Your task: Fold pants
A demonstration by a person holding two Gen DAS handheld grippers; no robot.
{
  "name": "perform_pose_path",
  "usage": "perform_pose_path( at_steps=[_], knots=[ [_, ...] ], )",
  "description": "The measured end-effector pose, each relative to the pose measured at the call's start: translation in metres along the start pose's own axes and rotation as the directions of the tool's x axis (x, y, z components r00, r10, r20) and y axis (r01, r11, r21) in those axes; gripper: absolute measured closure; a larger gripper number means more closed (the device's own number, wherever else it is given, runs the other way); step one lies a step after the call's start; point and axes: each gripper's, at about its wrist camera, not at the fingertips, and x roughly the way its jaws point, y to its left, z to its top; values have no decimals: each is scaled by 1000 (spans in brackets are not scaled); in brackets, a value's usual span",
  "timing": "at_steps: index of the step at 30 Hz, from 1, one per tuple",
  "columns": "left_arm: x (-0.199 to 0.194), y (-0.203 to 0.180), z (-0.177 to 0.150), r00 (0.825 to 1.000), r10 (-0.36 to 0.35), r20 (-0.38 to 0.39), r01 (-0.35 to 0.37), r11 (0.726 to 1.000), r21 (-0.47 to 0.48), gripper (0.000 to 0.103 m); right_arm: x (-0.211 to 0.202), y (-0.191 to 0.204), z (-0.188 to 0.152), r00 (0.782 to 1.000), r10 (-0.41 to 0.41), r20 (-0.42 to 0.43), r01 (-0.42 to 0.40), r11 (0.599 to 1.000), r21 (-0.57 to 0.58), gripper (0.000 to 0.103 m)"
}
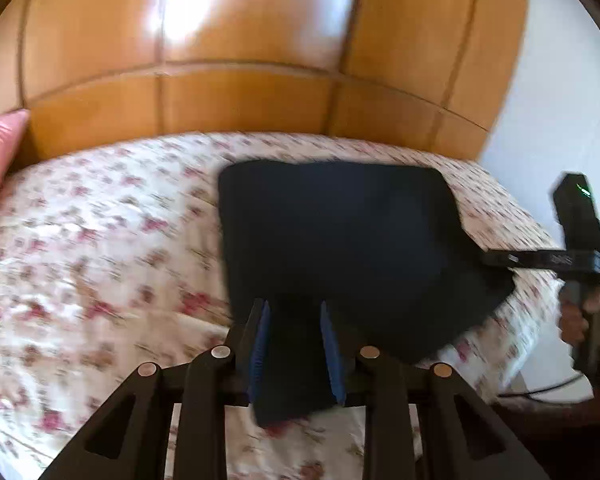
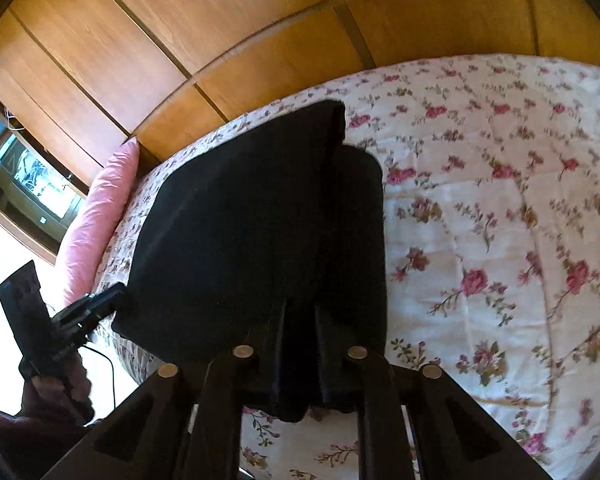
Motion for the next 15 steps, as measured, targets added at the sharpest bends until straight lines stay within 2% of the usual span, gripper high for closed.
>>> perform_pose_path(
  at_steps=[4, 8, 15],
  knots=[
    [-7, 7, 19, 995, 93, 46, -92, 995, -24, 72, -17, 10, 17, 996, -4, 86, 4, 1000, -7, 63],
    [0, 11, 31, 989, 139, 49, -137, 990, -32, 71, -16, 33, 36, 992, 36, 125, -30, 998, -47, 62],
    [17, 10, 44, 989, 145, 41, -144, 989, -6, 71, 22, 63, 61, 995, 55, 84, -48, 996, -78, 62]
  ],
)
